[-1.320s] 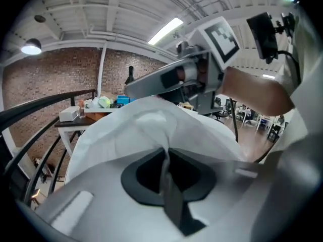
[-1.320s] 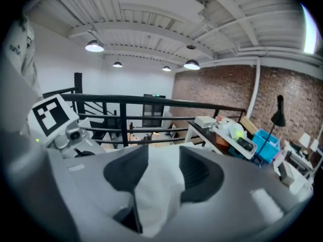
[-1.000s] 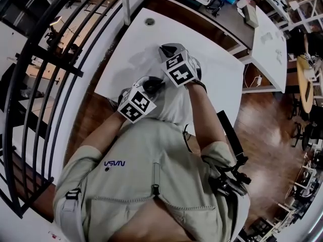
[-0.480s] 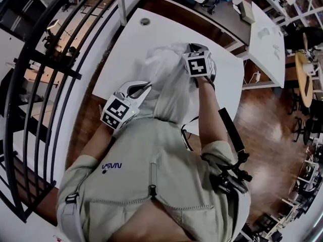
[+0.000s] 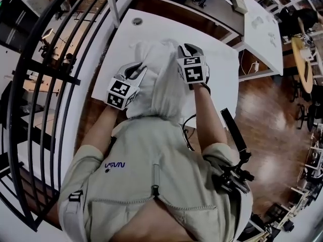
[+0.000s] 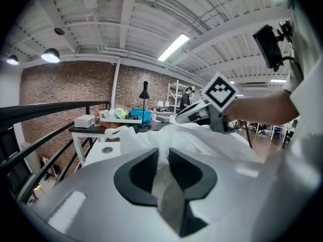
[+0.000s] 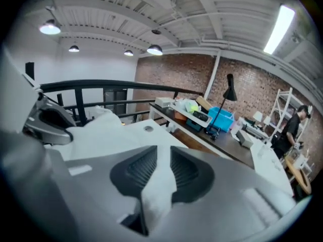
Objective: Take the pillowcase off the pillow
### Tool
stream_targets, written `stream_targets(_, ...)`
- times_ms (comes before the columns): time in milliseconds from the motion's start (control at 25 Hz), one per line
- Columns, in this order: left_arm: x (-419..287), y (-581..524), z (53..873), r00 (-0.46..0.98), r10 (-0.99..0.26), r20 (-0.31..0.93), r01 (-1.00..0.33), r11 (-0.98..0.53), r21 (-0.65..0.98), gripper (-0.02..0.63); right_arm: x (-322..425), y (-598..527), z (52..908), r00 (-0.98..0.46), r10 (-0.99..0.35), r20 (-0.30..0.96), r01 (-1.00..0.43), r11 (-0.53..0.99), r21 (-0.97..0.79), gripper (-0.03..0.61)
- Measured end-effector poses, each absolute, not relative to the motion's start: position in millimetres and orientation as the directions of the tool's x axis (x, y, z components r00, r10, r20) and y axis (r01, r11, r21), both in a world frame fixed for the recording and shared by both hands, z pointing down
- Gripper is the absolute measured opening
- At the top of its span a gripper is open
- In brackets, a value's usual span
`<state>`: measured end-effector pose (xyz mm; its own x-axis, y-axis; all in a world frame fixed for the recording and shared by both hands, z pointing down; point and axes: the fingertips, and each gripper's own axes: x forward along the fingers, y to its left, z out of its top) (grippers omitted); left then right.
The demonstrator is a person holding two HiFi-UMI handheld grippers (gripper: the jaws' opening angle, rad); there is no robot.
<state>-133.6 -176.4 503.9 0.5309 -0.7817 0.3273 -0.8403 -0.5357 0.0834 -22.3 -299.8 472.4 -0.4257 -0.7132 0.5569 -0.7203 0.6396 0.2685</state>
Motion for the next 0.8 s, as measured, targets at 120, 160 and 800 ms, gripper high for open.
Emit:
stream_targets(120, -148.5, -169.2, 497.1, 0.524, -0.792, 0.314, -0.848, -0.519, 0.107, 0.074, -21.0, -260.6, 459.5, -0.455, -0.727, 0.514, -0.756, 0.620, 0.210, 0.080)
stream_targets(160, -151.8, -161.9, 494.7, 0.526, -0.791, 0.312, -0.847, -0.519, 0.114, 0.089, -20.1, -245.5, 457.8, -0.461, -0.732, 0.502, -0.765, 0.614, 0.194, 0.080)
stream_targets(800, -116.5, -27.7, 577.2, 0.663, -0.588, 0.464, -0.733, -0.634, 0.245, 0.244, -14.7, -52.1, 512.9, -0.387, -0.734, 0.558, -0.847, 0.523, 0.101, 0.099)
